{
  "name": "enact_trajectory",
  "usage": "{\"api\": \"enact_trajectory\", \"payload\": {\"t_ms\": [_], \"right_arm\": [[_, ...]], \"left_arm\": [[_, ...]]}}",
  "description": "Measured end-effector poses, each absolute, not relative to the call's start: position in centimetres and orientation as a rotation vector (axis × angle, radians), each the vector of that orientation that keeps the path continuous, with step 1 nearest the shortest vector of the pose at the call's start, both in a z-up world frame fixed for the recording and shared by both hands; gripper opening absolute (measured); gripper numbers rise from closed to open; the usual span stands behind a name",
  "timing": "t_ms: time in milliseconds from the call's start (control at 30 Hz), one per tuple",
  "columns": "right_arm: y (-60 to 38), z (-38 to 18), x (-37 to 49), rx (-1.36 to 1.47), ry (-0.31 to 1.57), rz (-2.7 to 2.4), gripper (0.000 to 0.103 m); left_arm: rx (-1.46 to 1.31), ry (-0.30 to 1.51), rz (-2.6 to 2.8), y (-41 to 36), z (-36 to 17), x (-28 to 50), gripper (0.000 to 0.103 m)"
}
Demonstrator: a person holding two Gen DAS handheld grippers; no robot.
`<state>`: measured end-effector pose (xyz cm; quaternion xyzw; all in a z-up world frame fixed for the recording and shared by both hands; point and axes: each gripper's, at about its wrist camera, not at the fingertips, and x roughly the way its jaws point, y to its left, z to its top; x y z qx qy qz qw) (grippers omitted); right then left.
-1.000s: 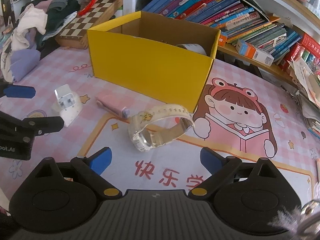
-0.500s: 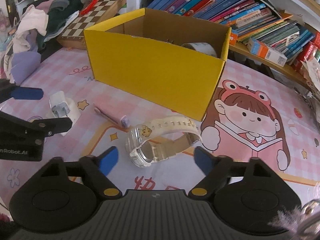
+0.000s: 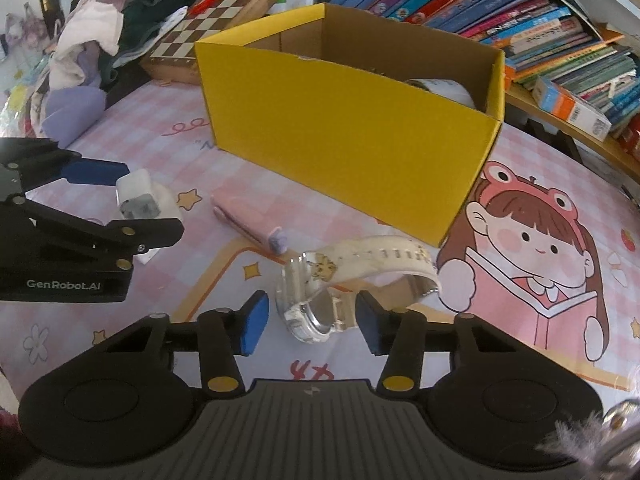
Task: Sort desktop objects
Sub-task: 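Close the right gripper on the watch while the left gripper grasps the plug block, then carry the watch with the right gripper while the left gripper carries the plug toward the box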
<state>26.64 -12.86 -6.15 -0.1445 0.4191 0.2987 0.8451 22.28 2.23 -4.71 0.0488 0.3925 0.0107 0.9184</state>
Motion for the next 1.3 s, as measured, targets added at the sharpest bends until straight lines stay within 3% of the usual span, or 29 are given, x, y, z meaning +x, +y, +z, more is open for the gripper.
{"api": "enact_trajectory", "payload": {"t_ms": [300,533,1300], "right_arm": [[-12.5,-6.6,26.8,-0.312,0.906,0.638,0.028],[-12.8,-6.2,26.3,-0.31,0.881,0.624,0.021],[-13.7,-3.9,23.6,-0.236,0.853,0.578,0.016]], "left_arm": [[0.133,0.799,0.011,1.9,-4.6,22.1,0.047],[0.146,0.779,0.008,2.0,-4.3,21.7,0.046],[0.13,0.669,-0.078,2.1,-1.5,18.9,0.046]]}}
